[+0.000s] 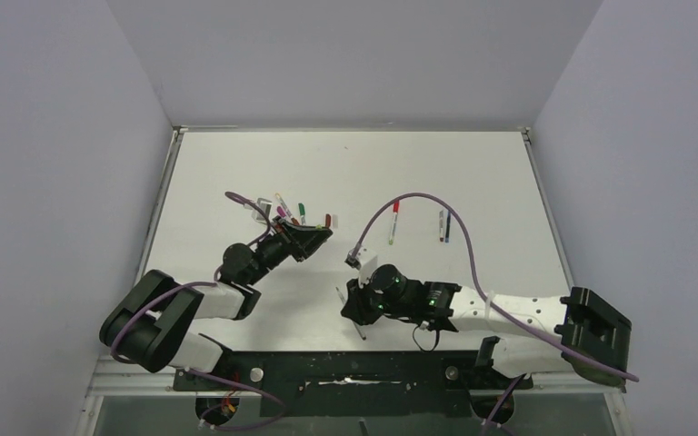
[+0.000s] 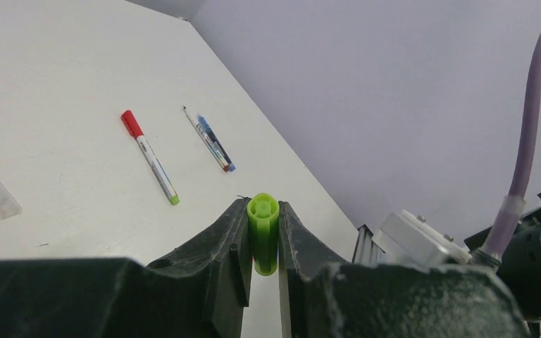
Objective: Open the pen caps
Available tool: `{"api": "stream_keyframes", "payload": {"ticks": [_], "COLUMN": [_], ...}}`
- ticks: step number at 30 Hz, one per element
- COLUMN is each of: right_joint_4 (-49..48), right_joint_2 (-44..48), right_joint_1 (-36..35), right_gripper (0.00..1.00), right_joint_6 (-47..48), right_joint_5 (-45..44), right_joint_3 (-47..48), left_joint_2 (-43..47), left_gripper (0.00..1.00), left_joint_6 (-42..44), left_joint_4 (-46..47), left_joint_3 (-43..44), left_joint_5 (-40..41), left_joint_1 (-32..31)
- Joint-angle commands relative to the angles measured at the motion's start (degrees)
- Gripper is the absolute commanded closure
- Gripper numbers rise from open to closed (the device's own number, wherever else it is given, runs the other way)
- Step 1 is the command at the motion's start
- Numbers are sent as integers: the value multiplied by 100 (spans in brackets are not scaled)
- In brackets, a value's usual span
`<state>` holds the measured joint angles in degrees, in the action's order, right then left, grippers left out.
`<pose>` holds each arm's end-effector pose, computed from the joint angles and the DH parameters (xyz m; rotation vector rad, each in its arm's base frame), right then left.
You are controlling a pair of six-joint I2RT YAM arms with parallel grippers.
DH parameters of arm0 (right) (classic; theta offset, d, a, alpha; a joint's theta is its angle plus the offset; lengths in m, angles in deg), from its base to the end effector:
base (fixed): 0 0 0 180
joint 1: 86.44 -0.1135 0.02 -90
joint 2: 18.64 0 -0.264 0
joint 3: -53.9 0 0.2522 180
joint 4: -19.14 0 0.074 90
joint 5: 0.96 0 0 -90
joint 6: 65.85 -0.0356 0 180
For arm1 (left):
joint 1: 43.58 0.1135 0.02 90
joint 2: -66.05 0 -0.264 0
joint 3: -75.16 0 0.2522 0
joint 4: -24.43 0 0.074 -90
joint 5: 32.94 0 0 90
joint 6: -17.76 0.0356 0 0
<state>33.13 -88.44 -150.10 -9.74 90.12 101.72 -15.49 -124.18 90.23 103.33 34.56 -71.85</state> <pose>0.1109 0.2256 0.2025 -0.6206 2.2904 0.9247 0.2014 -0.1238 0.1952 0.0551 1.5256 -1.4134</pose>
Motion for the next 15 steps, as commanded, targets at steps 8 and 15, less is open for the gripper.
{"api": "stream_keyframes", "payload": {"ticks": [8,15], "right_joint_4": [1471,3082], "right_joint_2": [71,-314], "right_joint_1": [-188,984], "right_gripper": [100,100], "right_joint_6": [-2,205], "right_joint_5": [-1254,-2671], "right_joint_3": [1146,2536], "left_joint_2": [211,168], "left_gripper": [93,92], "left_joint_6": [143,220], "left_joint_4": [269,155], "left_joint_3": [58,105], "left_joint_5": [348,354], "left_joint_1": [50,50]}}
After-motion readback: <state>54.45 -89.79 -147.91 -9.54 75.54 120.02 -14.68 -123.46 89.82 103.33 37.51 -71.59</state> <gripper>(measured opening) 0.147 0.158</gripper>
